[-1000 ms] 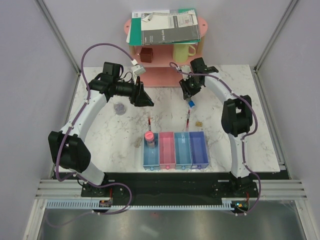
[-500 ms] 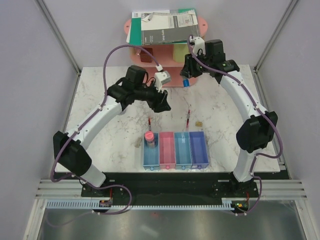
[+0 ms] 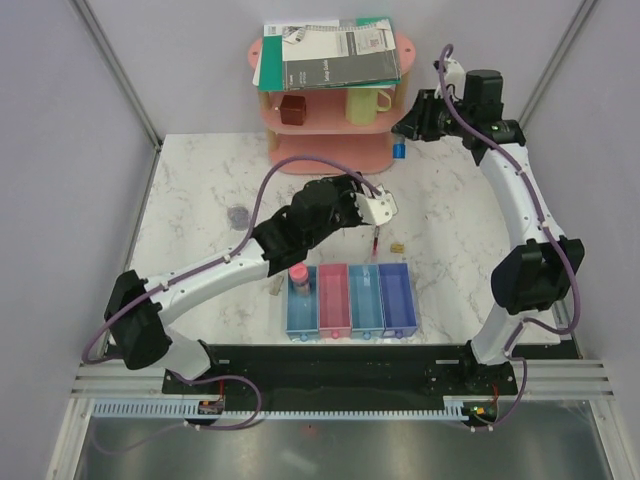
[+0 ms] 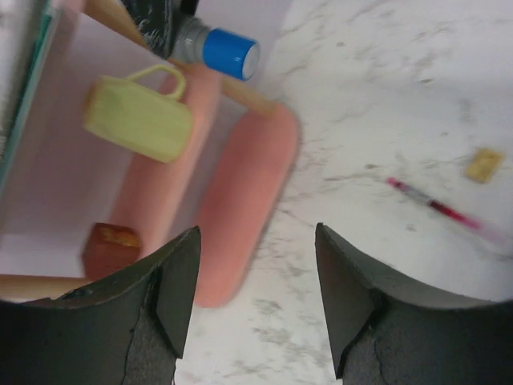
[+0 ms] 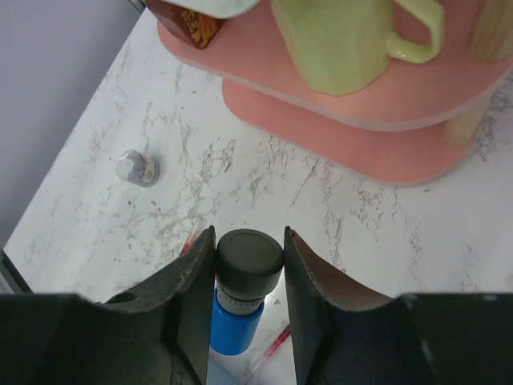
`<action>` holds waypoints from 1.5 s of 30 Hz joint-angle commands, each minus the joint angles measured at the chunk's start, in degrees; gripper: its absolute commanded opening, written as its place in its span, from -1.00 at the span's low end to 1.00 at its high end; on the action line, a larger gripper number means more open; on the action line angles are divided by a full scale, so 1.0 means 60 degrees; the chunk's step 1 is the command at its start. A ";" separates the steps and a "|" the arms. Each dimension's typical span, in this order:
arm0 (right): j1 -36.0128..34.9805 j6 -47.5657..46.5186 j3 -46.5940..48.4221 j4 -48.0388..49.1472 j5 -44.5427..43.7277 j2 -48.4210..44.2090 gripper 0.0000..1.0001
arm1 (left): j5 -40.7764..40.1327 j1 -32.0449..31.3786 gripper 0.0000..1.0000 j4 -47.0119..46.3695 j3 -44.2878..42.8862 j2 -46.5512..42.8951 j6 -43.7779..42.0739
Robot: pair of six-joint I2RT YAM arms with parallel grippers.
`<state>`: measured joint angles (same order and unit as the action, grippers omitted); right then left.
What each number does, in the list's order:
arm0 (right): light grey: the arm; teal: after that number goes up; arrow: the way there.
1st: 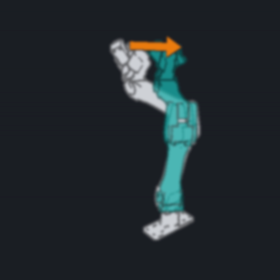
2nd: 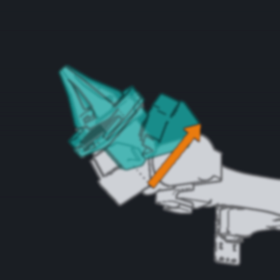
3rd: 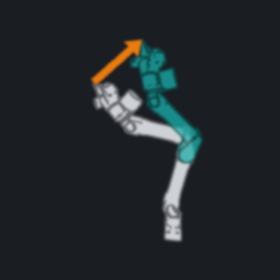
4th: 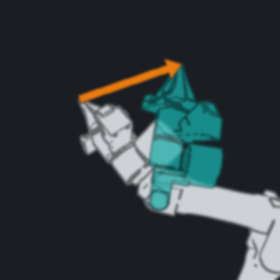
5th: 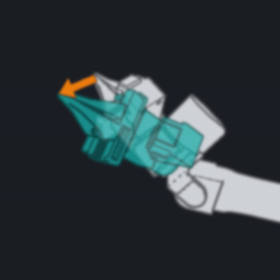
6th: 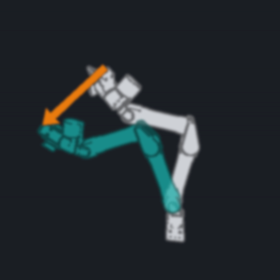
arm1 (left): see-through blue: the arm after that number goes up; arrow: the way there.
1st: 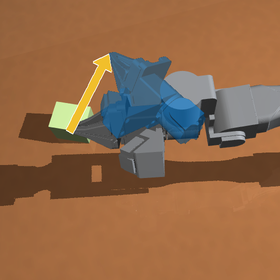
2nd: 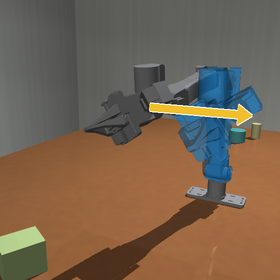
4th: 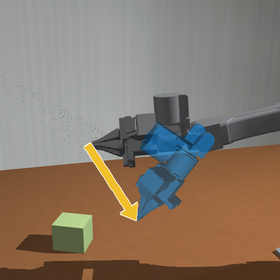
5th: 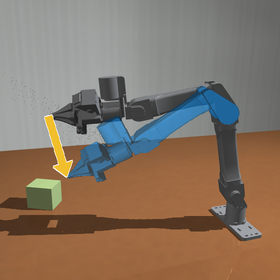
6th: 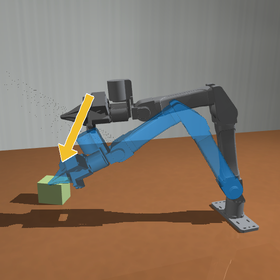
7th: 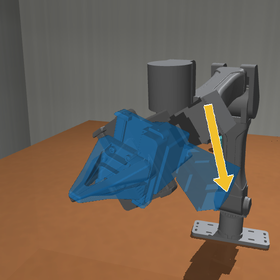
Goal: Sort the stationery into containers
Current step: Place the stationery in the storage box.
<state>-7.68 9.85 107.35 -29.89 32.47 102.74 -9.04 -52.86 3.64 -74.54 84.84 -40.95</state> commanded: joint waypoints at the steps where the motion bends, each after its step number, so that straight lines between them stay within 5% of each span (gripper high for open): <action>1: 0.0605 0.1067 -0.0021 0.0675 0.1309 -0.0731 -0.53 | -0.1980 -0.0491 0.32 -0.3970 0.1230 -0.0209 -0.3849; 16: 0.1236 0.4260 -0.1031 0.3149 0.2894 -0.0922 -0.55 | 0.0229 -0.1545 0.36 -1.2484 0.2463 0.1563 -0.9375; 26: 0.1587 0.5097 -0.1382 0.4014 0.3129 -0.1273 -0.54 | 0.0701 -0.1810 0.27 -1.3336 0.2390 0.2281 -1.0210; 45: 0.1822 0.5346 -0.2246 0.4322 0.3304 -0.2634 -0.54 | 0.0305 -0.1737 0.25 -1.2662 0.1555 0.3233 -1.0021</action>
<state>3.22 41.21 95.88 -6.61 51.00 91.13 -7.05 -63.59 -70.78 -61.80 103.35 -99.50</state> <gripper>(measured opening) 0.429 0.616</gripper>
